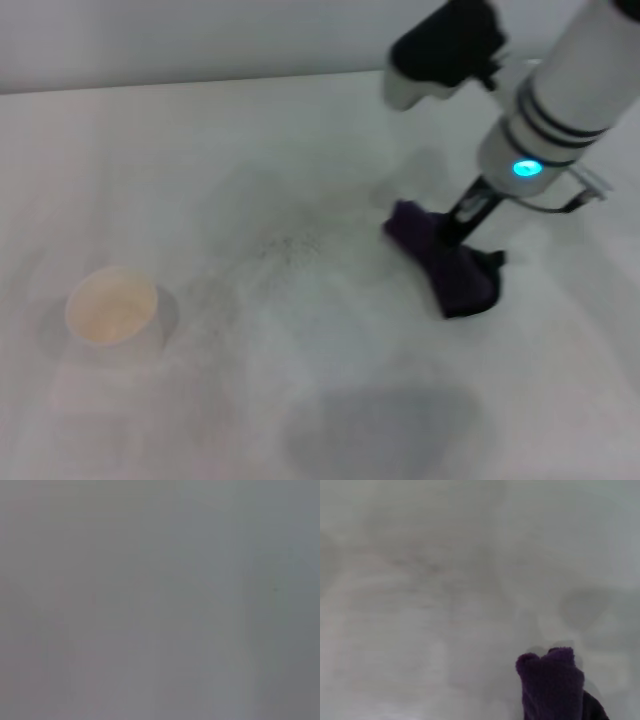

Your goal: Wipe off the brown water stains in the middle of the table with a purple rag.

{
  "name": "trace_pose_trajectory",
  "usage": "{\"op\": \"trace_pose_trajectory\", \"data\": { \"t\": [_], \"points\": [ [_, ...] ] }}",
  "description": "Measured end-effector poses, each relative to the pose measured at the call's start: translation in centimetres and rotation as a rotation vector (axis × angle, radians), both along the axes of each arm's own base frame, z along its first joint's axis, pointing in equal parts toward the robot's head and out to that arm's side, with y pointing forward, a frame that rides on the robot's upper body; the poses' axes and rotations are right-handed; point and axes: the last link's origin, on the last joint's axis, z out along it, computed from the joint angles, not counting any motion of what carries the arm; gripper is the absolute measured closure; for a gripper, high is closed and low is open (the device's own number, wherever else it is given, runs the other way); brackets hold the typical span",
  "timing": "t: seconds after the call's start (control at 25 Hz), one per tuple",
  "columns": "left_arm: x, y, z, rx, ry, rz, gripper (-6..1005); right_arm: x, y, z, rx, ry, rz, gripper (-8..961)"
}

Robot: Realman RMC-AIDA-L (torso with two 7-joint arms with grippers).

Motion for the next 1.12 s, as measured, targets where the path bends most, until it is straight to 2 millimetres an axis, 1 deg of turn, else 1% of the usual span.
{"op": "trace_pose_trajectory", "data": {
  "t": [0.12,0.24,0.56,0.96,1.04,1.08,1.12],
  "points": [
    [0.1,0.2,0.0,-0.001,0.000,-0.001,111,1.3,0.5,1.8,0.051,-0.020,-0.040,749],
    [0.2,0.5,0.0,0.000,0.001,-0.007,111,2.7,0.6,2.7,0.072,-0.063,-0.068,742],
    [0.4,1.0,0.1,0.006,-0.003,-0.015,111,4.1,1.1,3.2,0.089,-0.091,-0.064,726],
    [0.7,1.6,0.3,0.019,-0.003,-0.022,112,5.1,1.3,4.2,0.110,-0.043,-0.096,705],
    [0.8,1.6,0.3,0.021,0.002,-0.024,112,5.1,1.5,4.7,0.123,-0.030,-0.091,644],
    [0.8,1.7,0.2,0.023,0.005,-0.025,112,5.4,1.9,5.7,0.145,-0.008,-0.083,613],
    [0.9,1.8,0.2,0.024,0.007,-0.026,112,5.4,1.9,5.7,0.145,-0.008,-0.083,583]
  ]
}}
